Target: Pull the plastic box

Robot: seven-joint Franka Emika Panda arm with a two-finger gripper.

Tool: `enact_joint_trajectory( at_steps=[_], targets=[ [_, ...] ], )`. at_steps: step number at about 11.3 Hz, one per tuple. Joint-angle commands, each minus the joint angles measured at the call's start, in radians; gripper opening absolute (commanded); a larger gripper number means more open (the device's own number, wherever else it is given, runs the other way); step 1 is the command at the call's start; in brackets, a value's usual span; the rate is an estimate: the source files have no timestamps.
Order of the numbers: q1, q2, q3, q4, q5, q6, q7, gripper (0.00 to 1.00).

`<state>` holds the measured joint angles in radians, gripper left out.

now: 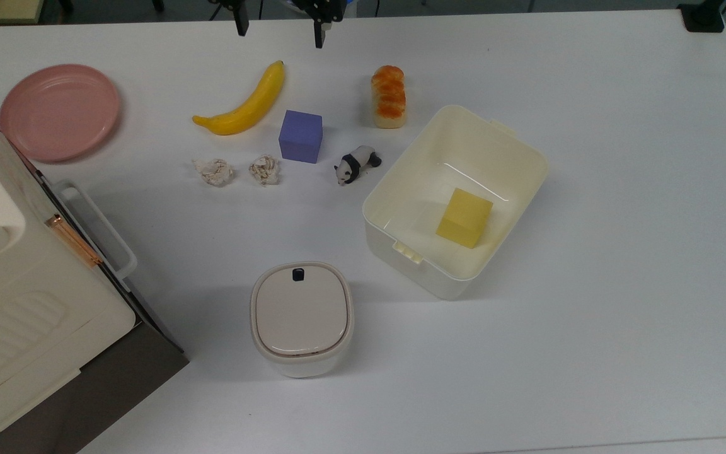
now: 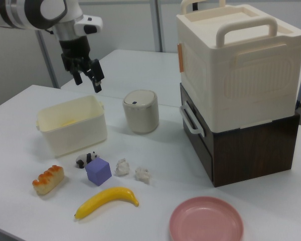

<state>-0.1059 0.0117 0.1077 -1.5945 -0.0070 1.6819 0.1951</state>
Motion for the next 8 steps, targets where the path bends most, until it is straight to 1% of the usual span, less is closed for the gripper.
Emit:
enact_joint_trajectory(
  at_steps=[1, 4, 6, 8],
  targets=[
    [-0.008, 0.030, 0.004, 0.053, 0.018, -0.021, -0.031, 1.00],
    [-0.005, 0.025, -0.002, 0.053, 0.018, -0.022, -0.034, 1.00],
    [-0.005, 0.021, -0.002, 0.051, 0.018, -0.024, -0.081, 1.00],
    [-0.006, 0.019, -0.002, 0.050, 0.019, -0.024, -0.086, 1.00]
  ],
)
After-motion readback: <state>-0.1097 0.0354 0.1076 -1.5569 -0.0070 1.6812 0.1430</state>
